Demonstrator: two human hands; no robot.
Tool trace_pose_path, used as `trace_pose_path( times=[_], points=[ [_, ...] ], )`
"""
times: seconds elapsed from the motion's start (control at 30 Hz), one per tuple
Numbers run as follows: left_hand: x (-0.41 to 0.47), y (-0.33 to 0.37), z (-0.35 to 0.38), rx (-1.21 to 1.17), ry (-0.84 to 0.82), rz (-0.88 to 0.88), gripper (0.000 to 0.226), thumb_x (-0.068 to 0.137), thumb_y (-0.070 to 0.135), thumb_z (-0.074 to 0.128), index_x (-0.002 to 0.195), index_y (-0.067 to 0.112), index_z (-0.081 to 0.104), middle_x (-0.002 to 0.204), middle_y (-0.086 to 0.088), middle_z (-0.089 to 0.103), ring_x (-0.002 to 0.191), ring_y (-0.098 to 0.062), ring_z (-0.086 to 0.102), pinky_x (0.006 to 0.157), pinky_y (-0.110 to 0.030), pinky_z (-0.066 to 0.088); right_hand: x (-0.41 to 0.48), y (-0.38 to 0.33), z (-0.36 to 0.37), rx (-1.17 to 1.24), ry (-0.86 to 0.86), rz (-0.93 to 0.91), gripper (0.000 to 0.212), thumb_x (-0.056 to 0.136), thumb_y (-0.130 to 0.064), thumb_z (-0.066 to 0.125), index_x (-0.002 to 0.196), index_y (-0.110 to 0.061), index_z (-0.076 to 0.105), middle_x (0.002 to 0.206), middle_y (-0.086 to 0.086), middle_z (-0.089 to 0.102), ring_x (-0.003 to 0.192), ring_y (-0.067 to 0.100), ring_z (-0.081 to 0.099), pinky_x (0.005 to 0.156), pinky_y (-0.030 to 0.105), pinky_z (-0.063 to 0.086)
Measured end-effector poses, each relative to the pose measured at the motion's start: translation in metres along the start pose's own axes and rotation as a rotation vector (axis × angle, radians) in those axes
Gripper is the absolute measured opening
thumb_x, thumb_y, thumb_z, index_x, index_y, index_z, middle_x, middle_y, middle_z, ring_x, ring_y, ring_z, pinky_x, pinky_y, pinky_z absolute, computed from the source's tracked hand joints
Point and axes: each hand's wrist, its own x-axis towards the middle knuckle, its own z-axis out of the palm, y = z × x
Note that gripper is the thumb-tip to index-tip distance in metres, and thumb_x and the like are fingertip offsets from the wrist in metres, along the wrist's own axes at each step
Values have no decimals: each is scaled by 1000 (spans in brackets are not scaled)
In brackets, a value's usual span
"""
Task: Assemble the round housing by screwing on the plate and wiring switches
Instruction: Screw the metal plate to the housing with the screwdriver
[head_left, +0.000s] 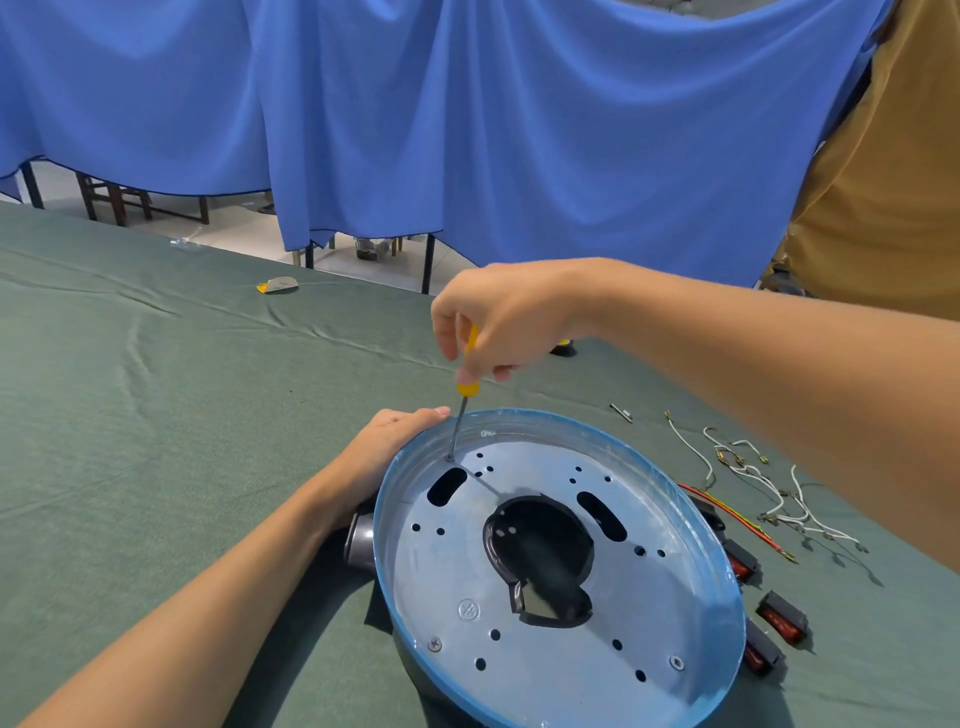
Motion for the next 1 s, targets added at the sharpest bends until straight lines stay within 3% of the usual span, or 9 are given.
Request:
trace_pose_path(
  times=[0.07,0.17,0.33,0.43,0.57,0.7,0.87,0.93,1.0],
  points=[
    [3,-2,0,1,4,-6,56,95,44,57,74,-7,65,56,-3,61,48,-10,56,48,-12,44,3,-1,6,-62,103,2,25,94,-32,59,89,-9,66,65,4,71,60,13,64,46,20,43],
    [4,-4,-2,13,7,-2,58,94,44,58,78,-11,63,56,-3,61,48,-9,55,49,-13,44,8,-6,16,-116,168,12,41,98,-41,48,78,-7,59,73,12,68,72,24,63,51,27,43],
    [3,-3,0,0,7,6,49,95,43,57,61,9,69,53,0,63,46,-8,56,48,-11,43,5,-15,6,-221,-12,-32,26,87,-32,62,102,-11,66,96,9,69,90,26,66,54,27,44],
    [3,-1,1,10,22,13,47,95,44,58,63,12,69,54,0,63,46,-7,56,48,-11,43,6,-21,10,-234,25,-49,22,90,-29,58,84,-9,67,74,7,70,87,25,67,57,28,47],
    [1,1,2,-2,17,-2,48,96,41,56,64,10,74,56,0,67,48,-6,61,49,-10,44,10,-22,7,-192,-28,49,35,91,-29,56,61,-11,55,42,-3,57,61,23,63,47,20,41],
    [2,1,1,23,11,1,55,97,41,55,85,-11,69,61,-4,68,51,-8,61,51,-11,46,15,-19,-2,-53,-96,55,18,87,-25,68,83,-9,61,61,0,56,49,17,56,41,16,42],
    [2,0,2,18,4,7,58,97,40,55,91,-17,64,63,-9,64,51,-10,58,51,-13,45,20,-9,13,-103,106,42,38,93,-31,56,61,-10,52,54,4,62,57,23,67,55,29,56],
    [2,0,1,16,-3,7,58,96,40,56,89,-17,63,59,-5,63,50,-10,57,51,-13,45,18,-9,8,-69,14,72,35,90,-41,61,74,-11,59,63,1,62,54,17,62,47,22,50],
    [2,-1,1,15,-7,3,57,96,42,56,88,-14,64,58,-4,64,49,-10,58,51,-13,45,15,-9,-1,2,-81,74,26,86,-33,69,99,-11,61,70,-1,59,49,10,58,40,15,43]
  ],
)
